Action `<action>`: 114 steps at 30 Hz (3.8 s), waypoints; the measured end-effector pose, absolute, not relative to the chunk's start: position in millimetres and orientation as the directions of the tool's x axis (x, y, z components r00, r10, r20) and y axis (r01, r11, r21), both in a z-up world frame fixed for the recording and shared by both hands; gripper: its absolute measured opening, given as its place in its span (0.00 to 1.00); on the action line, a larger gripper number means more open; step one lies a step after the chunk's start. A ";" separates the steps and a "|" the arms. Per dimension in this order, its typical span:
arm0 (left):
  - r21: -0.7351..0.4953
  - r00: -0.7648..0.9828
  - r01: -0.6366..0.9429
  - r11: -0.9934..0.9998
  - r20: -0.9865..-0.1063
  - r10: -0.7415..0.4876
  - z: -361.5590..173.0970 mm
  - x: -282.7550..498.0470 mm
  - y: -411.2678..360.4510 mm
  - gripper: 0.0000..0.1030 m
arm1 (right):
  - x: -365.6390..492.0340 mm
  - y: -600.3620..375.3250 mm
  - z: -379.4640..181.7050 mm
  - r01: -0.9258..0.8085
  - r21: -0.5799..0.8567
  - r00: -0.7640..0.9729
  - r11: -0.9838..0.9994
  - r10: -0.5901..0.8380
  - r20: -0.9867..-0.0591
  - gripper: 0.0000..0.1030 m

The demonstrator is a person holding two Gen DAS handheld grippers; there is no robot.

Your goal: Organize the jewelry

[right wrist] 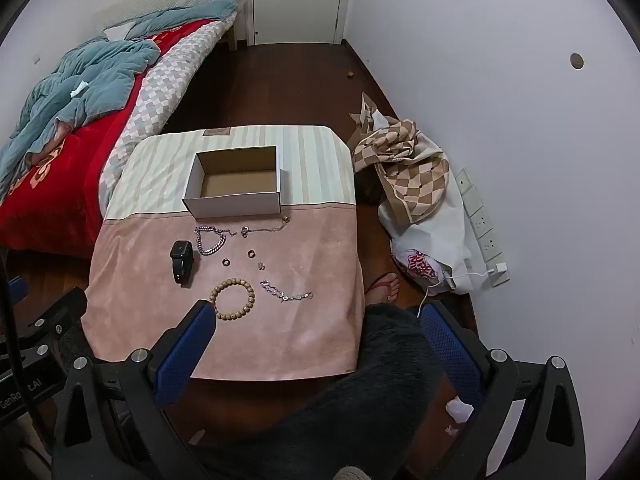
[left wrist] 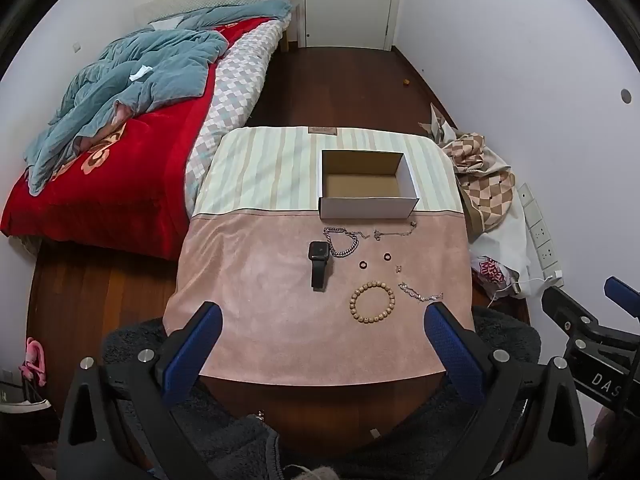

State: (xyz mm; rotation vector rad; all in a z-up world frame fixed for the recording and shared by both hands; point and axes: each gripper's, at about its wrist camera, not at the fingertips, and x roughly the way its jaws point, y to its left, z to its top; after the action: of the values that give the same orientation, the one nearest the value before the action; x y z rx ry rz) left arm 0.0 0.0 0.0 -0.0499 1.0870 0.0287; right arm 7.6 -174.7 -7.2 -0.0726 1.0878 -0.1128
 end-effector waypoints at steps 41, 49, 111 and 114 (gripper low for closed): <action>-0.025 0.467 -0.049 0.998 -0.884 0.001 0.7 -3.4 2.2 1.00 | 6.2 -172.1 -7.6 0.051 -0.117 0.452 0.992 -0.128 -0.883 1.00; -0.025 0.467 -0.051 0.998 -0.884 0.002 0.6 -3.2 2.3 1.00 | 5.8 -172.4 -7.6 0.049 -0.118 0.454 0.992 -0.128 -0.882 1.00; 0.104 0.477 -0.161 0.981 -0.862 0.170 -48.3 49.8 29.0 1.00 | 43.5 -169.4 -49.5 0.058 -0.128 0.433 0.990 -0.140 -0.890 1.00; 0.145 0.422 -0.168 0.975 -0.883 0.204 -90.4 70.1 36.4 1.00 | 68.3 -165.8 -88.6 0.043 -0.122 0.396 0.992 -0.129 -0.909 1.00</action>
State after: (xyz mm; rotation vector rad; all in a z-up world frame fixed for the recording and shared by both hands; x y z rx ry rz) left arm 70.1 36.4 -90.4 0.0360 1.1106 0.2328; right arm 68.3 -165.8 -88.6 -0.0831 1.1587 -0.1097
